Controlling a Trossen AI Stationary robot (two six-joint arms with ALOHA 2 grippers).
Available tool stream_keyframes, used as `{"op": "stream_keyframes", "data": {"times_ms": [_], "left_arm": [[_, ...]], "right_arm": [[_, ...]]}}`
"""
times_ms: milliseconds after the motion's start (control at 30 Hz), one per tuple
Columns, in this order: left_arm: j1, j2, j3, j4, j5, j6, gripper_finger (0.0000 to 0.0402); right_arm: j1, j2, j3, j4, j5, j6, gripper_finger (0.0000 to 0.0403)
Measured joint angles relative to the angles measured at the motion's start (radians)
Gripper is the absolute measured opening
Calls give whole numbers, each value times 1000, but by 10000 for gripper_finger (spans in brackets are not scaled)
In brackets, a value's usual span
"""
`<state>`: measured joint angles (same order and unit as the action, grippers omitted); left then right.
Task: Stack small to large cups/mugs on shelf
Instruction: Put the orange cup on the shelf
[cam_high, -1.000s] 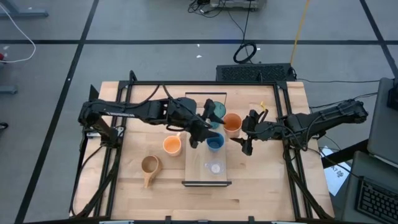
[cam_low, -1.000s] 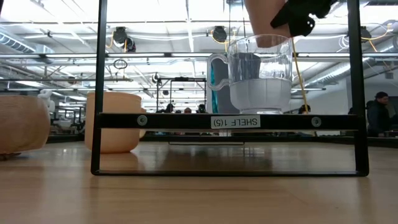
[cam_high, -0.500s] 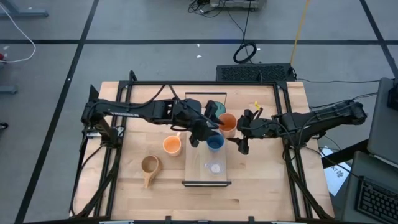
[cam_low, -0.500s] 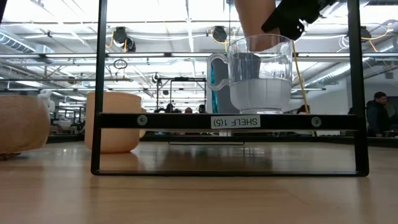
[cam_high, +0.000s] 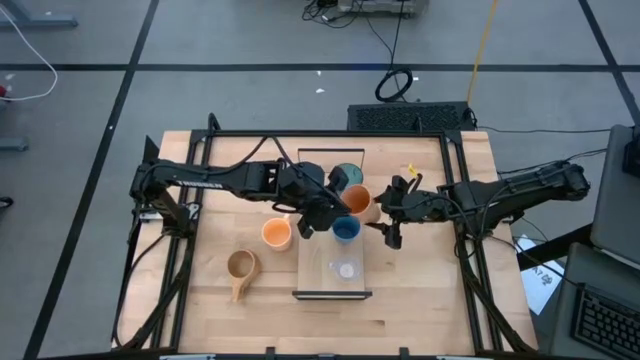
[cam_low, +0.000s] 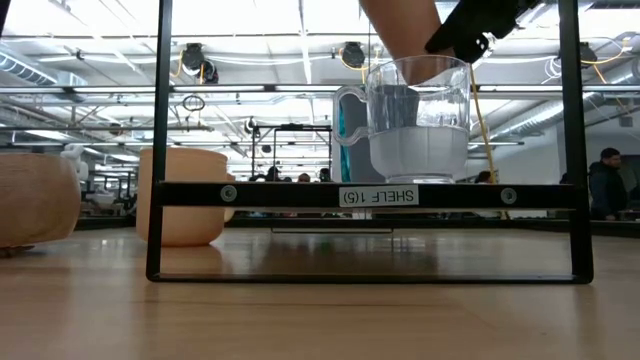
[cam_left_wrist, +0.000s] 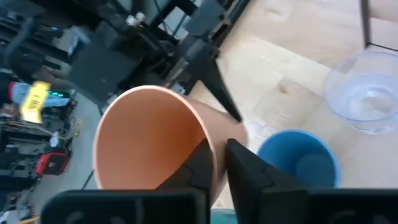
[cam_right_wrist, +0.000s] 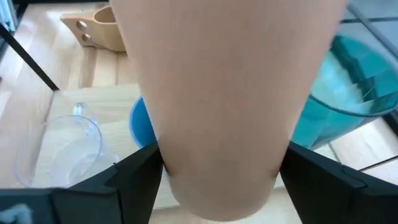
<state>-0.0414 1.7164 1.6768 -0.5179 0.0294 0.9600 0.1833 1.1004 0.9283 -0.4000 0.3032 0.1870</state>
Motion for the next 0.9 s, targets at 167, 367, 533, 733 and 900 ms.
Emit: {"op": "stream_keyframes", "data": {"times_ms": [167,367,533,733,900], "left_arm": [[0,0,-1,-23,5,-11,7],[1,-11,-1,-26,5,-23,4],[0,-48,0,-42,1,-30,3],[1,-112,0,-109,-20,-60,2],[1,-174,1,-132,-23,-76,2]], "right_arm": [[-3,-7,0,26,29,-20,328],[-2,-50,0,31,15,-38,355],[0,-112,0,28,7,-61,356],[1,-180,1,-13,6,-81,356],[3,-208,1,-43,9,-83,357]]}}
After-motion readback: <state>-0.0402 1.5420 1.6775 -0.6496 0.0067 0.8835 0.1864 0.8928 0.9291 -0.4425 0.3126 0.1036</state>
